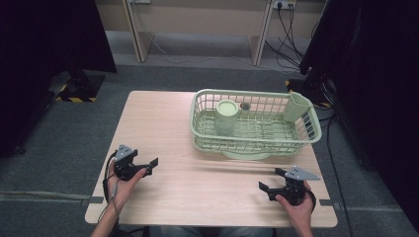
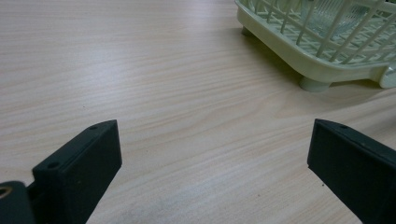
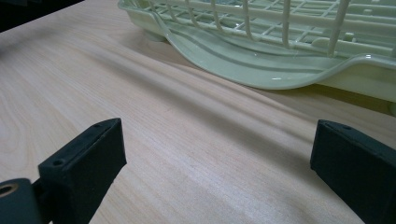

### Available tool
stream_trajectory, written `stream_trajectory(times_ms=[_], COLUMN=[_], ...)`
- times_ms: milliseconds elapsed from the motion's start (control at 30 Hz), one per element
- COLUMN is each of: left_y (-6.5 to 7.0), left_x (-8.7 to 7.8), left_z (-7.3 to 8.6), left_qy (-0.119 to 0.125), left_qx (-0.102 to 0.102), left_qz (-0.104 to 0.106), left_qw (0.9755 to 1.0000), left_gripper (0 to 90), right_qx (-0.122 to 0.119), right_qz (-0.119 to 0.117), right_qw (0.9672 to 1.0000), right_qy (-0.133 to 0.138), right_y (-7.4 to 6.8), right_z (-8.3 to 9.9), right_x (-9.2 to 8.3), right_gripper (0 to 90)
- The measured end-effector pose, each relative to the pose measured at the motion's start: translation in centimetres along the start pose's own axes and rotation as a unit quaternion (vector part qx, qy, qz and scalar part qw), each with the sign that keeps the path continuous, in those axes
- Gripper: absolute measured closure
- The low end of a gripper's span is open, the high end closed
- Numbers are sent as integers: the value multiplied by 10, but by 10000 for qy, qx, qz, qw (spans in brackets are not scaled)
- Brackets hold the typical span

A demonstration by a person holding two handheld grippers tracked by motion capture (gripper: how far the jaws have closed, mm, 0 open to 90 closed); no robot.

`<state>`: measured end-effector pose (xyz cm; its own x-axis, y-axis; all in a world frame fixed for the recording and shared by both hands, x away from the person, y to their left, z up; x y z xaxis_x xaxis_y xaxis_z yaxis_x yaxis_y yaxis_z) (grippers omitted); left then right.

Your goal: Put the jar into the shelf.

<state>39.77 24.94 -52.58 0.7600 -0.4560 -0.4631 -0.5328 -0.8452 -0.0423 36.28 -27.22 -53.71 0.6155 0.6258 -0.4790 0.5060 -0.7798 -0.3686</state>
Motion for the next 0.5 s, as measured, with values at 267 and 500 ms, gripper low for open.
stream_trajectory(times_ms=[267, 500], left_y=[2, 4], left_x=[1, 1], left_z=[3, 7], left_qy=[-11, -2], left_qx=[36, 38], left_qz=[21, 6], left_qw=[10000, 10000], left_gripper=[25, 25], right_qx=[6, 7], right_qz=[-3, -2], right_qw=[10000, 10000], right_qy=[3, 4], right_y=[0, 0], right_z=[0, 0], right_x=[0, 0], right_gripper=[38, 37])
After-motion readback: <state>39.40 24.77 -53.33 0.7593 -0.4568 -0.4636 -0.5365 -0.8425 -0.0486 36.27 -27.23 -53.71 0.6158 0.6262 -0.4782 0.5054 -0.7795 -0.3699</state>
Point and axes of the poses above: each handheld gripper's, and its own axes: x roughly forward along the jaws, z roughly out of its underside, y roughly to its right, the point moved 2 cm from there along x, roughly forward along the jaws, and after that the axes turned 14 degrees about x, right-handed, at the moved point
